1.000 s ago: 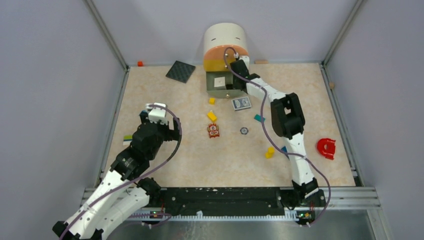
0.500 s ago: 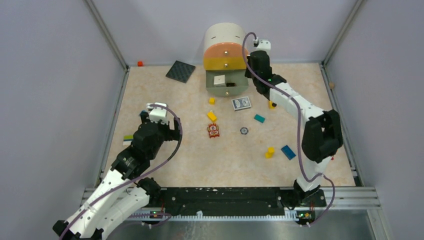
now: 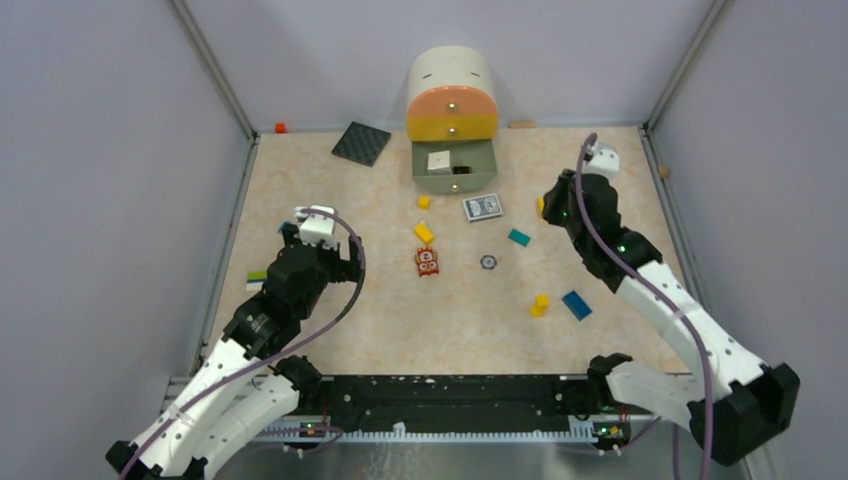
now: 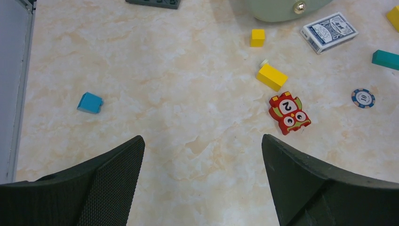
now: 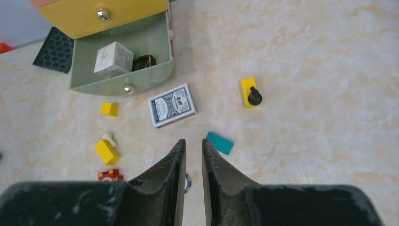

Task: Organize the makeup
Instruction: Close the drawer in the storage box.

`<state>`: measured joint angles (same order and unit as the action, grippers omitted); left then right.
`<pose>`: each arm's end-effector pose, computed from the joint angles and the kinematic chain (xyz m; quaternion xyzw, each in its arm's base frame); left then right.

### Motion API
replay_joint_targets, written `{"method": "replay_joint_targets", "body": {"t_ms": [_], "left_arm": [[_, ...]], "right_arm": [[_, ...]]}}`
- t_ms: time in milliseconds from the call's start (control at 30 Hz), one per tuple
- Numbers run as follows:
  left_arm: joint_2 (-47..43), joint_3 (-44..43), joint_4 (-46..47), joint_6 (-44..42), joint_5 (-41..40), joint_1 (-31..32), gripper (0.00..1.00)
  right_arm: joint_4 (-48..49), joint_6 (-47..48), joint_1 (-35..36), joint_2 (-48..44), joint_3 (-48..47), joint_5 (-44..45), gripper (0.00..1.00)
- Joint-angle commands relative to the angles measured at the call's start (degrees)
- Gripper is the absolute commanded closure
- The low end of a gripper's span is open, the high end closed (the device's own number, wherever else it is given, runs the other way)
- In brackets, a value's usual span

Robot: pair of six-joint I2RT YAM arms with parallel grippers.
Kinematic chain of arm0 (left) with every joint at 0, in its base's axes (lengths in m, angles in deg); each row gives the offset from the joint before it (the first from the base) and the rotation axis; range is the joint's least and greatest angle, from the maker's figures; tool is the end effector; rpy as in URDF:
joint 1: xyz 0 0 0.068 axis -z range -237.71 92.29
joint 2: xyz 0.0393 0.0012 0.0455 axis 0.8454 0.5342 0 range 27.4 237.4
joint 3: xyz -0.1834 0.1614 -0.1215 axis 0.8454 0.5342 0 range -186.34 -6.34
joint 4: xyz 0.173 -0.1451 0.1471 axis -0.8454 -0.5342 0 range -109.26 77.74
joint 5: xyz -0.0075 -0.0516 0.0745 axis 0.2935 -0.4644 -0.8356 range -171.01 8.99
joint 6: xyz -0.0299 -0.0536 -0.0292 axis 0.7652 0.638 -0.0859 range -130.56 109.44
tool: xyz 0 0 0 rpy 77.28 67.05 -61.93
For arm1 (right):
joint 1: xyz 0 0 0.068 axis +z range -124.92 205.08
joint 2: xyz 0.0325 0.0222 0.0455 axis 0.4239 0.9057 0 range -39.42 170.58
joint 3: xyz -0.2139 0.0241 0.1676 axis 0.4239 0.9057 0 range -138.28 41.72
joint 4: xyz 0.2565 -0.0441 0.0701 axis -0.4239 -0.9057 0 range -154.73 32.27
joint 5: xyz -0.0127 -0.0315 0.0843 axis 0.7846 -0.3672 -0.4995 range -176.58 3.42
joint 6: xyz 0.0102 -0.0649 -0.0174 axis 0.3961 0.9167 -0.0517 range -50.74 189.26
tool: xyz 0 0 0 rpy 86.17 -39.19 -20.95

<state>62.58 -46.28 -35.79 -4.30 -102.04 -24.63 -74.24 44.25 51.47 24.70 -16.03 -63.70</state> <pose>0.1532 -0.0767 0.3062 0.0821 0.8021 -0.0531 0.5891 0.2584 0.1045 0.3341 0.0998 0.8180 0.0861 0.5599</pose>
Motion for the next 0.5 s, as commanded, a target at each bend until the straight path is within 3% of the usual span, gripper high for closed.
{"method": "replay_joint_targets", "body": {"t_ms": [0,300,467], "left_arm": [[0.3,0.1,2.5,0.0,1.0,-0.3,0.01],[0.3,-0.1,2.2,0.4,0.6,-0.3,0.01],[0.5,-0.2,1.9,0.6,0.1,-0.4,0.01]], "right_arm": [[-6.6,-5.3,-0.3,-8.7,4.9,-0.9,0.81],[-5.8,-6.9,-0.4,-19.5,16.8,-3.4,0.76],[3.4,-7.1,-0.3,-14.4,17.5,-9.1,0.71]]}}
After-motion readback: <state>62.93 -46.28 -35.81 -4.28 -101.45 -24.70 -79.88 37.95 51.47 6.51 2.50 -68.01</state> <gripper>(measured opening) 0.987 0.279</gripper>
